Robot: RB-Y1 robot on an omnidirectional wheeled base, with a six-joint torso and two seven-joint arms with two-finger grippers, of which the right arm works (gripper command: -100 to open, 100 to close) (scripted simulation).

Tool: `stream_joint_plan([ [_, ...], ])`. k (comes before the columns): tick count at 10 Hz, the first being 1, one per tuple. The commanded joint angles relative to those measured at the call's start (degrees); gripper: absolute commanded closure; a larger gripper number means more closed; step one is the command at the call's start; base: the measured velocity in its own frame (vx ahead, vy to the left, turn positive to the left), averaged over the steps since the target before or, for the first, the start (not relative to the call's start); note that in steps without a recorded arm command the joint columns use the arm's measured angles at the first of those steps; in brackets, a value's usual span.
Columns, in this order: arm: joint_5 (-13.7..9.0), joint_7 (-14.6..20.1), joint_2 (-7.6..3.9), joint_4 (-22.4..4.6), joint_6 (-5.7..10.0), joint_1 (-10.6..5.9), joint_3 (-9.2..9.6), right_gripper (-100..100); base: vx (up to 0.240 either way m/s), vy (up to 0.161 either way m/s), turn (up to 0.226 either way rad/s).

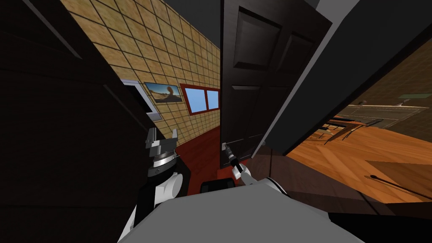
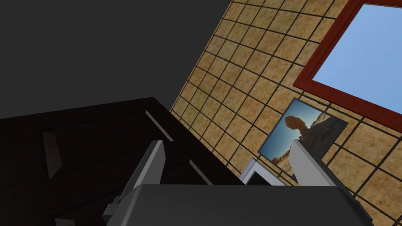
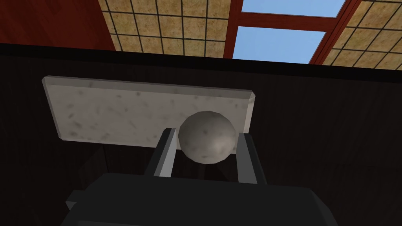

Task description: Push the door open

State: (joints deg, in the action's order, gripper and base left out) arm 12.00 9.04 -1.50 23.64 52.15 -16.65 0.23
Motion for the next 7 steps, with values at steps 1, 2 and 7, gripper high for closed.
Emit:
stream_joint_plan([
  [1,-0.03,0.04,-0.01,0.06,0.1,-0.03,-0.03,100,0.0,0.0,0.0],
  [2,-0.26,-0.37,-0.57,0.08,-0.14,0.06,-0.34,100,0.112,0.017,-0.081],
  [7,-0.54,-0.77,-1.06,0.2,-0.28,0.08,-0.71,100,0.13,0.007,-0.052],
])
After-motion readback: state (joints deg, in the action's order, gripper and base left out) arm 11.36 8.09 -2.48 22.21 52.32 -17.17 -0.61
